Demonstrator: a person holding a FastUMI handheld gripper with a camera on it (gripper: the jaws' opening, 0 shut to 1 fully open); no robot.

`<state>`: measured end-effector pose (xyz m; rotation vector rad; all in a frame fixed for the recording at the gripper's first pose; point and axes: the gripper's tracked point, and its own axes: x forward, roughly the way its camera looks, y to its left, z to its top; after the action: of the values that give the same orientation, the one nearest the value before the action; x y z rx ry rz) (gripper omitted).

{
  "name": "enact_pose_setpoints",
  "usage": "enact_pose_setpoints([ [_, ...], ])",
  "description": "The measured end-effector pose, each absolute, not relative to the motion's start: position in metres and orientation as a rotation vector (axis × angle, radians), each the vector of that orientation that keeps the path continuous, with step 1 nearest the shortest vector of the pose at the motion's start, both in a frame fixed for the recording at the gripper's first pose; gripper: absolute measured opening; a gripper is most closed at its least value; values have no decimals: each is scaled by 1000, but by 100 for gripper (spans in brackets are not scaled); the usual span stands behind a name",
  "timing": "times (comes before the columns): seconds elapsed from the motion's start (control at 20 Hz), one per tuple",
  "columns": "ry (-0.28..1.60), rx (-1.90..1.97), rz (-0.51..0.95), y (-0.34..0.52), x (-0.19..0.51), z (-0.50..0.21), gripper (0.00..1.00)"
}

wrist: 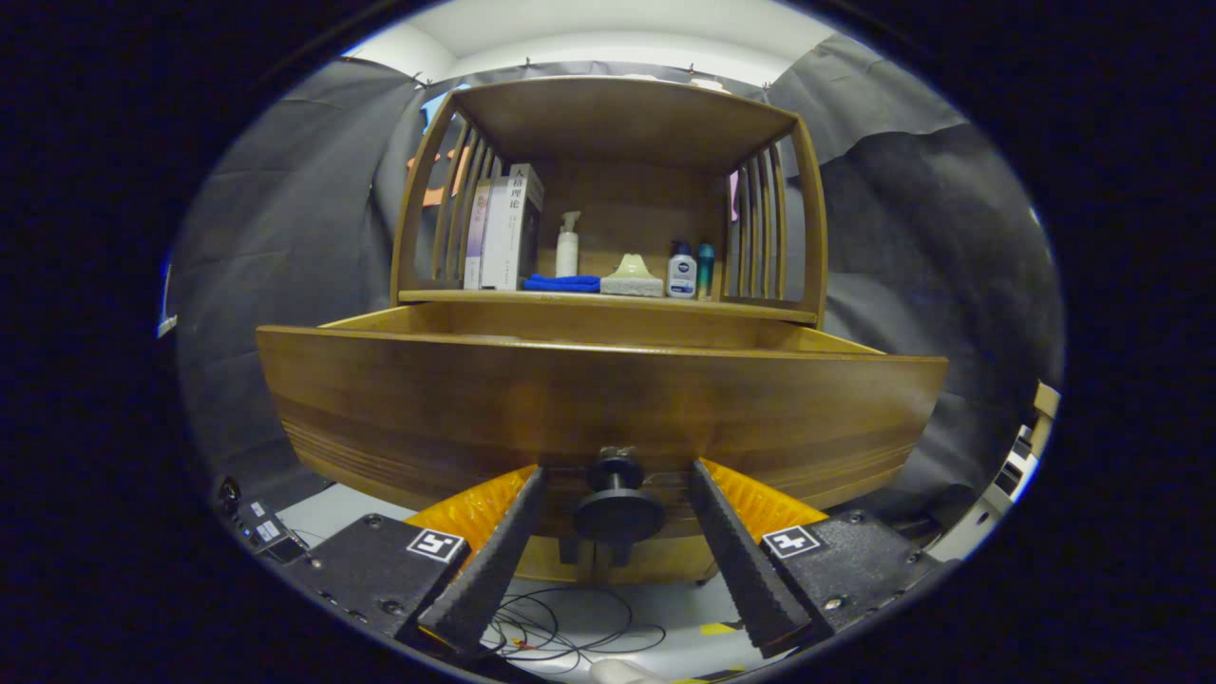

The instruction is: Pull open the drawer, take out the items inside it, and place them on the countertop above the cabinet.

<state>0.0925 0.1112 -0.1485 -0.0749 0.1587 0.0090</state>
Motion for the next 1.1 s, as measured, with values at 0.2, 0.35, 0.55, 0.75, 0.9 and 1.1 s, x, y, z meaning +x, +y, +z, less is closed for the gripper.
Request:
enact_pose_setpoints([
  [0.2, 163, -79, 32, 106, 111, -145, 99],
  [0.35, 165, -84, 32, 107, 119, -144, 99],
  [0.55, 160, -86, 35, 106, 141, -140, 99],
  [0.75, 143, -99, 35, 109, 162, -131, 100],
  [0.9, 160, -100, 35, 107, 178, -132, 100],
  [1.1, 164, -100, 31, 109, 201, -132, 100],
])
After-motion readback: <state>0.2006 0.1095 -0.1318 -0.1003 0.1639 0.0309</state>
